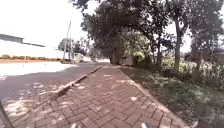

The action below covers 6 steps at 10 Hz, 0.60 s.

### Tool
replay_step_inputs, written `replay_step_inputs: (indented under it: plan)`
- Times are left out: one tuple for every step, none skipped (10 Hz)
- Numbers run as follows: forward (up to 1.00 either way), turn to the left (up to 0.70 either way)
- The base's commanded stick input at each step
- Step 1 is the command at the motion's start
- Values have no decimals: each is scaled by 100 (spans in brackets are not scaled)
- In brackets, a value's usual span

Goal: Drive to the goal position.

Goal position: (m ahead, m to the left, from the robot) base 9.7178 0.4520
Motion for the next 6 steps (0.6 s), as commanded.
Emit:
replay_step_inputs:
  plan:
    - [0,0]
    - [0,0]
    - [0,0]
    - [0,0]
    - [34,0]
    - [50,0]
